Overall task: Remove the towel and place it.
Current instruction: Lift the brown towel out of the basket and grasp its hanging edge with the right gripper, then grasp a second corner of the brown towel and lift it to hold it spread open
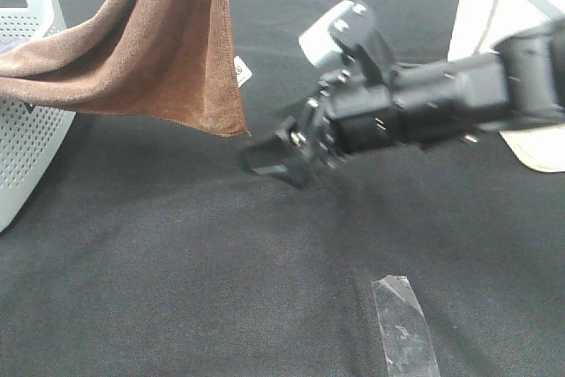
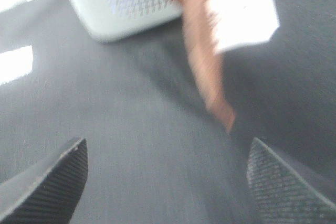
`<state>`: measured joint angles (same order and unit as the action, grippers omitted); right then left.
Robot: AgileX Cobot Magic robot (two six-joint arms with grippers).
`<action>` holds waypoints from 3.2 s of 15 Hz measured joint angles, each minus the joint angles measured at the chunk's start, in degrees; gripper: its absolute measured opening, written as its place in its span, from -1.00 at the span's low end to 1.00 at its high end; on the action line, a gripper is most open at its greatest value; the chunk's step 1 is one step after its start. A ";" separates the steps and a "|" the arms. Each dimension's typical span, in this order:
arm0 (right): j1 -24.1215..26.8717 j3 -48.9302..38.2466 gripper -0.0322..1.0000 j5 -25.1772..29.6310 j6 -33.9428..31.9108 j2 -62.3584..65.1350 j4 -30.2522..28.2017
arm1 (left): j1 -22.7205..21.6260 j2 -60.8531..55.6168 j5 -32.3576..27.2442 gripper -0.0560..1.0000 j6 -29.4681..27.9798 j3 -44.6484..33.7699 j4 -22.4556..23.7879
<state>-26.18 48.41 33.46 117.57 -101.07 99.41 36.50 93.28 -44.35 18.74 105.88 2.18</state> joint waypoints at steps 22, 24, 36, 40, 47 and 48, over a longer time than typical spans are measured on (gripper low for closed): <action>0.00 14.44 -0.94 5.39 -3.32 -14.67 0.00 | 0.00 0.00 0.06 -0.89 -0.29 0.00 3.44; 0.00 14.44 -0.94 4.07 -8.71 -11.86 -0.63 | 0.00 0.00 0.06 -0.89 -2.98 0.00 3.90; 2.58 35.87 -0.94 15.70 -72.88 3.84 -82.33 | -0.86 0.00 21.72 -0.89 -24.29 0.00 18.22; 2.58 54.49 -0.94 29.16 -76.72 3.84 -100.55 | -7.96 0.00 32.49 -0.89 -36.38 0.00 18.22; 2.58 75.40 -0.94 25.27 -74.03 3.90 -111.21 | -11.34 0.00 50.08 -0.89 -44.52 0.00 18.16; 2.58 76.55 -0.94 24.12 -70.59 3.90 -111.78 | -11.34 0.29 52.02 -0.89 -44.52 0.00 18.16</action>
<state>-23.61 124.96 57.58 46.98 -97.17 -12.38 25.15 93.56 7.68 -25.78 105.88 20.34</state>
